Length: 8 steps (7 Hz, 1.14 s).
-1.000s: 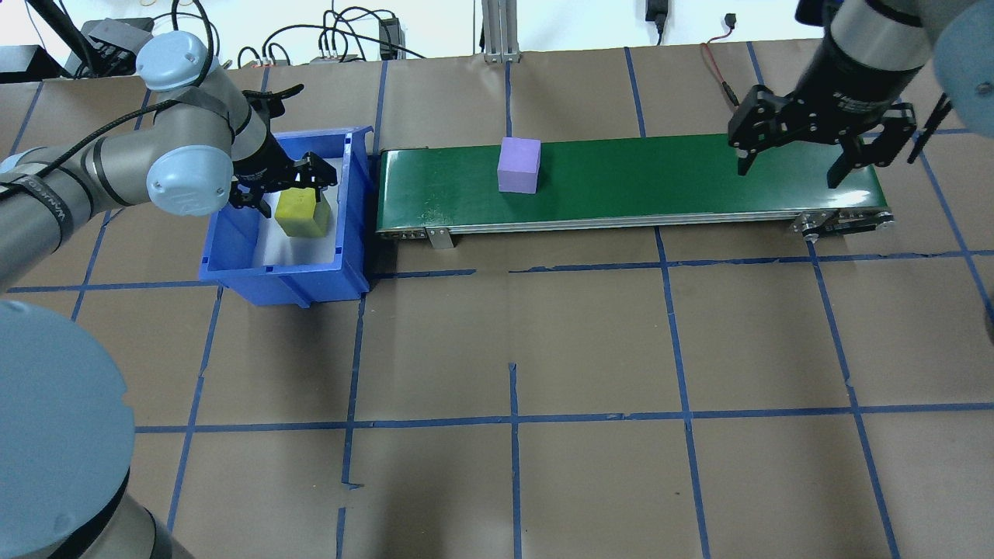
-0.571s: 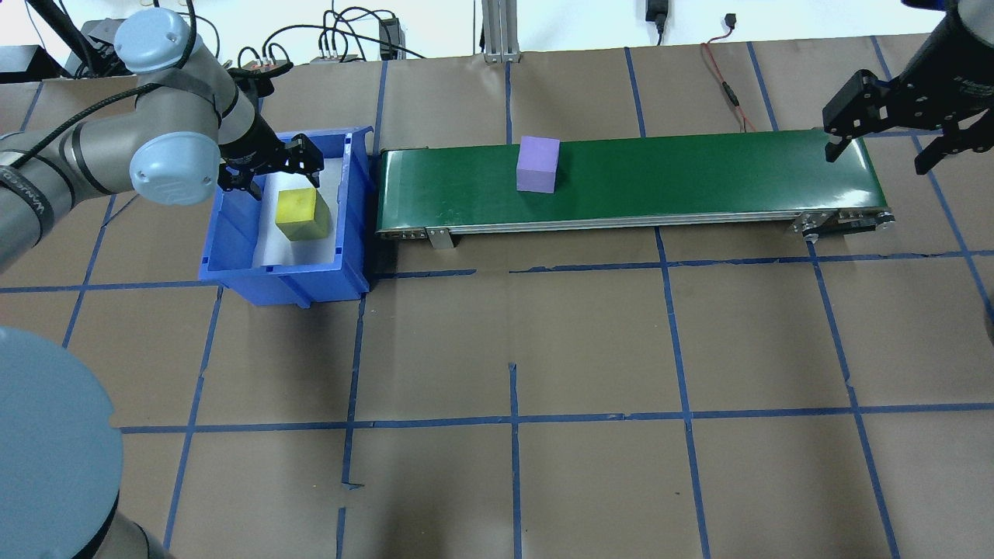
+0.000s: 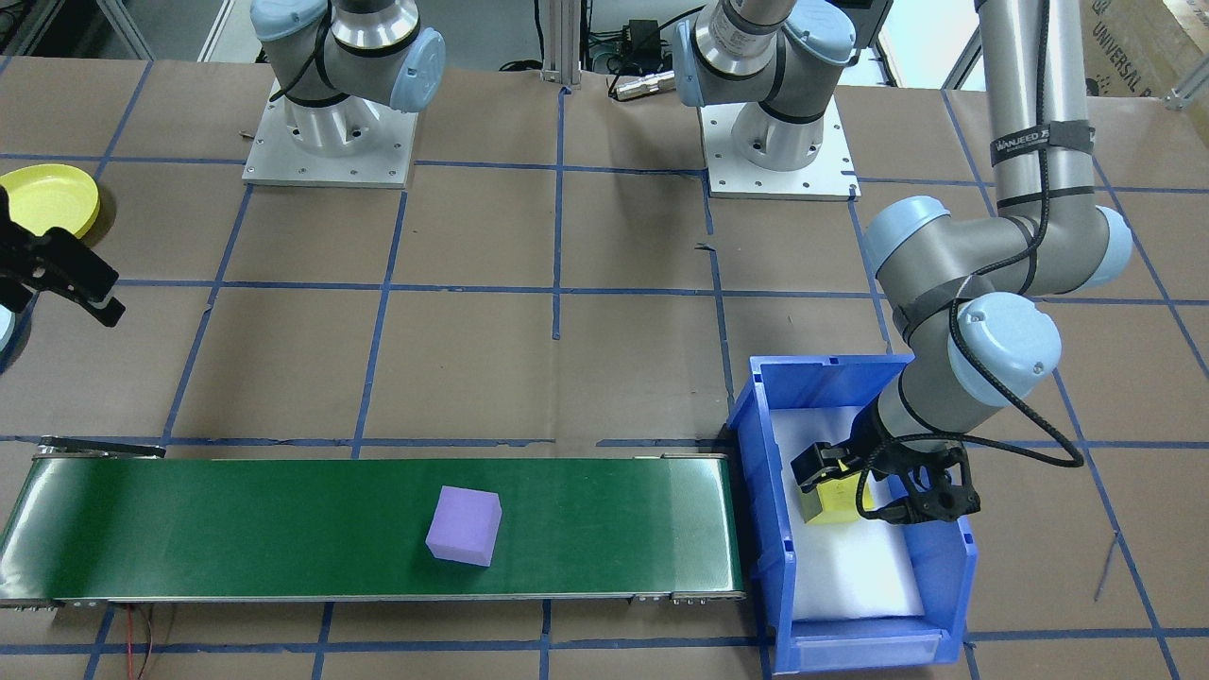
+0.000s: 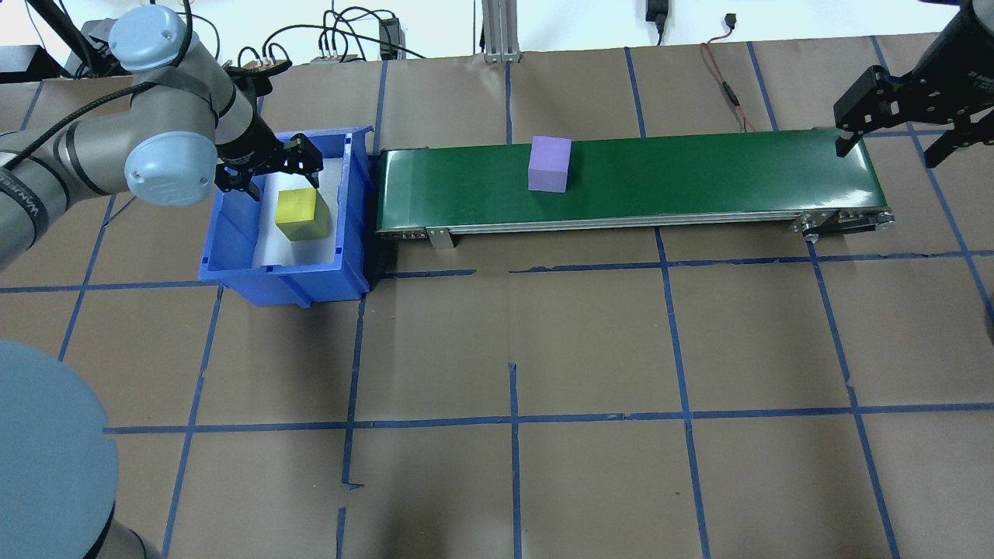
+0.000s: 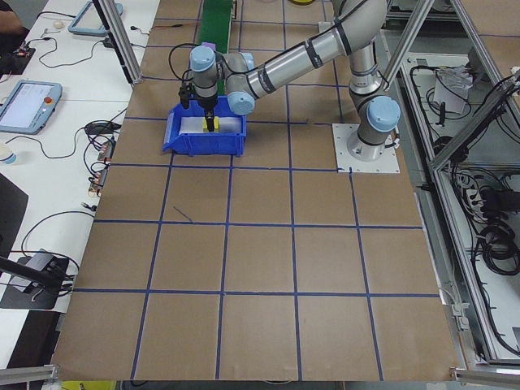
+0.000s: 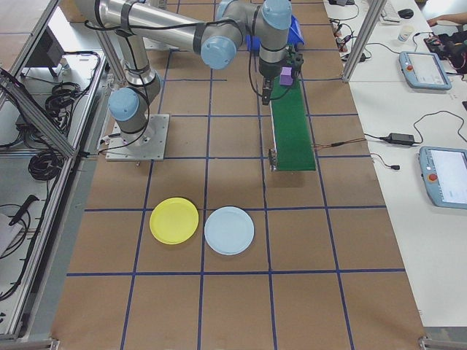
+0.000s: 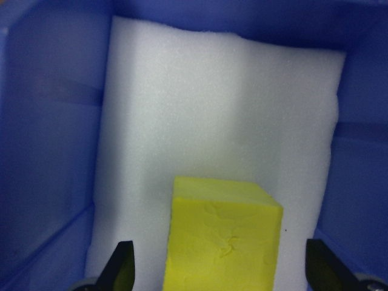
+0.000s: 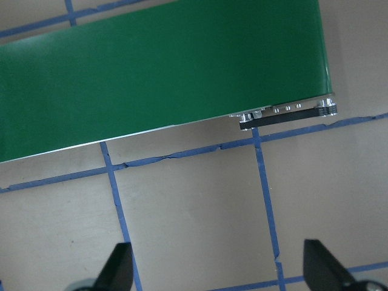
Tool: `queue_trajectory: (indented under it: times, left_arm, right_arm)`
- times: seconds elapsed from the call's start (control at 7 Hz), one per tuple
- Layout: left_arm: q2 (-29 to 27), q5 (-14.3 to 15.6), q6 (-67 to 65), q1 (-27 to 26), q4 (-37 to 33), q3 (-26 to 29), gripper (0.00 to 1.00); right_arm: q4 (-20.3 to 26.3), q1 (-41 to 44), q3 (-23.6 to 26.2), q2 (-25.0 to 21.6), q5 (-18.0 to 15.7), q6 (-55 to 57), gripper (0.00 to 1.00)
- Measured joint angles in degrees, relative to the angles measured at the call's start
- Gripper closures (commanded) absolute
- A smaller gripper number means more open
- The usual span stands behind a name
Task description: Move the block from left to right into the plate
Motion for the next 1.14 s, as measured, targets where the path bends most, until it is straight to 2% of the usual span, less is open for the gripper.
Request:
queue_trajectory:
  times: [0.14,0.43,0.57,0.86,1.14]
  left_arm:
    - [-1.08,-0.43,1.12,0.01,0.76,-0.92,0.81]
    - [-0.27,-0.2,7.26,0.09,3.33,-1.15,0.81]
    - [3.35,-0.03,8.89,-0.06,2.7,-0.82,0.81]
    - [13.8,-0.18,8.87,-2.29,-3.88,0.29,0.81]
    - [18.41,-0.58,4.97,-8.21,-6.89,3.36,0.81]
  right_arm:
    - [-3.85,-0.22,-0.29,3.53,1.27,-0.22,0.0]
    - [-9.86,-0.3,-0.27,8.24,4.02,-0.32,0.0]
    - [-10.77,-0.31,-0.28,9.02,5.23,-0.24,0.0]
    - [-13.24,-0.32,-0.13,10.26,7.46,0.02,0.0]
    - [-15.2,-0.32,0.22,10.88,11.19,0.45,0.0]
